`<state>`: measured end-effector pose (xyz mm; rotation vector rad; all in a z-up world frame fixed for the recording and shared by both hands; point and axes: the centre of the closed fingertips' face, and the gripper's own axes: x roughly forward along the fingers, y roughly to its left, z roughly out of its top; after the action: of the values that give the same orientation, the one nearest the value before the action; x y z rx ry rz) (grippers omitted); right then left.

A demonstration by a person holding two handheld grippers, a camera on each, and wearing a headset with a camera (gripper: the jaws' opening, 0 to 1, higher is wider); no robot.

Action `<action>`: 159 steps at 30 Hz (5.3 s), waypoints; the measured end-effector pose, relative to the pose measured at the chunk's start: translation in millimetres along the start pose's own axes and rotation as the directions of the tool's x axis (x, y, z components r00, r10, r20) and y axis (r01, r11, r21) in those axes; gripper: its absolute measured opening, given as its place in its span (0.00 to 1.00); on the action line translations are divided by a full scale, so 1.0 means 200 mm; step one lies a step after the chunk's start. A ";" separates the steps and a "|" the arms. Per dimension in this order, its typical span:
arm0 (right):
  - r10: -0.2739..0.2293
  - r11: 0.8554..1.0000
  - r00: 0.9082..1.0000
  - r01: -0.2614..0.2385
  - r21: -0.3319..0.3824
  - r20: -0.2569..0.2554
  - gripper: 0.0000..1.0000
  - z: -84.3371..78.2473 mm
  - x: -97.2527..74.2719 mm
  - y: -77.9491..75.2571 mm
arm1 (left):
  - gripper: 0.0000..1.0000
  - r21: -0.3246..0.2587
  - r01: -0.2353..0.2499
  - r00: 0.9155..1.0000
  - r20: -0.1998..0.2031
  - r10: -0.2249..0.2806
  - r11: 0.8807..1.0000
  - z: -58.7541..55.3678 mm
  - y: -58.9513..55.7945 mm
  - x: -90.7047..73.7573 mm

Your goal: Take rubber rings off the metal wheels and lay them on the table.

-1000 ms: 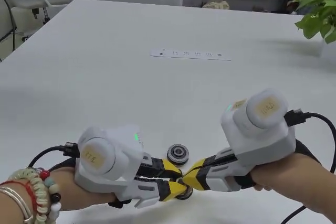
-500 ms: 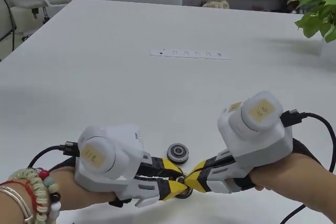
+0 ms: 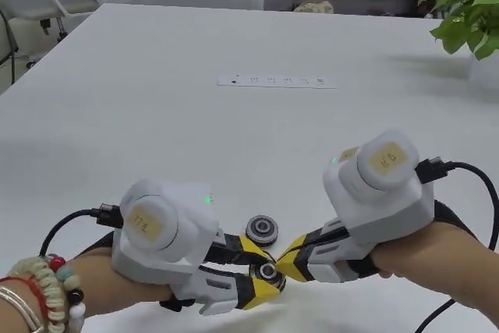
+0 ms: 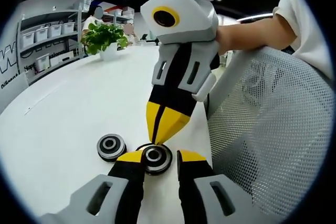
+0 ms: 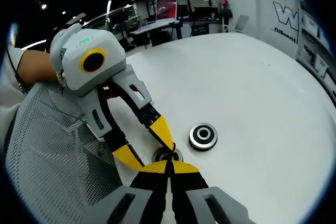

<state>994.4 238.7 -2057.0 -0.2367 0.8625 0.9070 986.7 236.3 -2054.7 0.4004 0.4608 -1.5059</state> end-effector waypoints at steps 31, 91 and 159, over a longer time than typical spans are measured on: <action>-0.026 0.999 0.990 0.022 0.032 0.139 0.00 0.16 -0.10 -0.03 | 0.65 0.042 -0.164 0.983 0.088 0.160 0.986 0.34 0.04 -0.52; 0.015 0.924 0.802 -0.239 0.298 0.597 0.00 0.54 -0.39 -0.02 | 0.73 -0.283 -0.391 0.915 -0.018 0.403 0.876 -0.15 0.03 -0.73; 0.134 0.980 0.985 -0.115 -0.162 0.109 0.00 0.09 0.21 0.28 | 0.68 -0.233 -0.372 0.928 -0.056 0.369 0.899 -0.18 0.01 -0.71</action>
<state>974.7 307.0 -2066.5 -0.2624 0.7027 1.0966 986.2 376.1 -2011.8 0.2858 0.5348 -1.0633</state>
